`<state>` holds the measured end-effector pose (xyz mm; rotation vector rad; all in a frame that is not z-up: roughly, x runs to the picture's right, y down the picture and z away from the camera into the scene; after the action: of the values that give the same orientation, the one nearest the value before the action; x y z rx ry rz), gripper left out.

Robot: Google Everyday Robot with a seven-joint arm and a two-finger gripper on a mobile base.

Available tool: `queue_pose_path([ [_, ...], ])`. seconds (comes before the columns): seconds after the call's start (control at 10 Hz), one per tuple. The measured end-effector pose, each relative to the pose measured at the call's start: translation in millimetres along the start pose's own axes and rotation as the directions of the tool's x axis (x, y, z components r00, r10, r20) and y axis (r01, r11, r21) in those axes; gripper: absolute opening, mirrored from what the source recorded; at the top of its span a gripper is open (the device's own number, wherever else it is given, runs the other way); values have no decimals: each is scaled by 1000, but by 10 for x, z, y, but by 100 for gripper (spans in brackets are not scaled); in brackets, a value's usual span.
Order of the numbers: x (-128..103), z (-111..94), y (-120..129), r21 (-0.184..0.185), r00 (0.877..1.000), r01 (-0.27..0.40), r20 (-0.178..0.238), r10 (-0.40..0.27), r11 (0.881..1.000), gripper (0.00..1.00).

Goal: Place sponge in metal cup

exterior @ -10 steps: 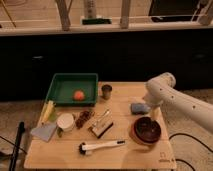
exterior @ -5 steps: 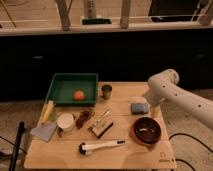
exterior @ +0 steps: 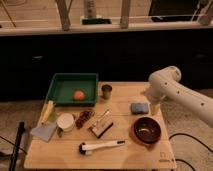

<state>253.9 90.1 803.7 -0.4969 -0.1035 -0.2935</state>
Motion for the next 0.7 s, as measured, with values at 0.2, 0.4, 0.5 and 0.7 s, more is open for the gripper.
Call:
queue_pose_path([
  [0.2, -10, 26, -44, 8, 1000, 16, 5, -16, 1000, 80],
  [0.4, -69, 77, -108, 12, 999, 43, 12, -43, 999, 80],
  [0.5, -104, 94, -138, 12, 998, 55, 16, -55, 998, 80],
  [0.7, -164, 155, -188, 11, 996, 81, 27, -82, 997, 80],
])
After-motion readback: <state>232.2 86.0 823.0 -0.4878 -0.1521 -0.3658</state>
